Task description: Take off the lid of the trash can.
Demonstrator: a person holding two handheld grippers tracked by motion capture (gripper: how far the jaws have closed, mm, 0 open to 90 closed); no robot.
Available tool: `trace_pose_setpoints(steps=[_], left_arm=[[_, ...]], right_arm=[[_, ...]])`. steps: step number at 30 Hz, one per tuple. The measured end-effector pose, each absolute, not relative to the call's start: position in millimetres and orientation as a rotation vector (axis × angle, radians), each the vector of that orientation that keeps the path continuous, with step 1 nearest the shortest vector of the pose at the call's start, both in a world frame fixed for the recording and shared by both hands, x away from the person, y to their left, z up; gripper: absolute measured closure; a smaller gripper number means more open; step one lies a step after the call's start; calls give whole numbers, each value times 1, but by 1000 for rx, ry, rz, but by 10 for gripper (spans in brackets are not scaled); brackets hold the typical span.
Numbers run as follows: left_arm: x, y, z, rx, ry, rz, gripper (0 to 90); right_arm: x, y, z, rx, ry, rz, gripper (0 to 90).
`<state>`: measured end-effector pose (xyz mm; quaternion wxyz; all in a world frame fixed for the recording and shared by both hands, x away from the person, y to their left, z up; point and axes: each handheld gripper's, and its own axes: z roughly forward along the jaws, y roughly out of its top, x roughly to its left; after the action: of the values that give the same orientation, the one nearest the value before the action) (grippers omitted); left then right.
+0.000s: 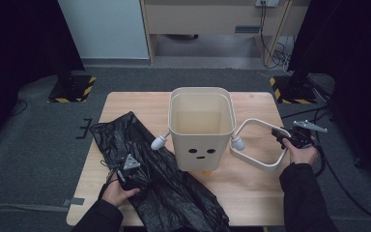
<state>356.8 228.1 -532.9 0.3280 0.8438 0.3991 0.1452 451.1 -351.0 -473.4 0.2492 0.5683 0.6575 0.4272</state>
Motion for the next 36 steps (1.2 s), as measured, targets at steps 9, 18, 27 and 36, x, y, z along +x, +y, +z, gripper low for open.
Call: trace_pose_setpoints(steps=[9,18,27,36], left_arm=[[357,228,-533,2212,1042,385,7],[356,226,-532,2220,1030,378,34],[356,236,-516,2166,1090,340,202],[374,290,-501,1859,1354,623,211]], right_arm=[[447,-357,-503,1586,1955,1043,583],[439,-354,-519,1573,2087,950,599],[438,-348,-525,1545,2127,904,587],[427,-351,-522,1513,2155,910,468]])
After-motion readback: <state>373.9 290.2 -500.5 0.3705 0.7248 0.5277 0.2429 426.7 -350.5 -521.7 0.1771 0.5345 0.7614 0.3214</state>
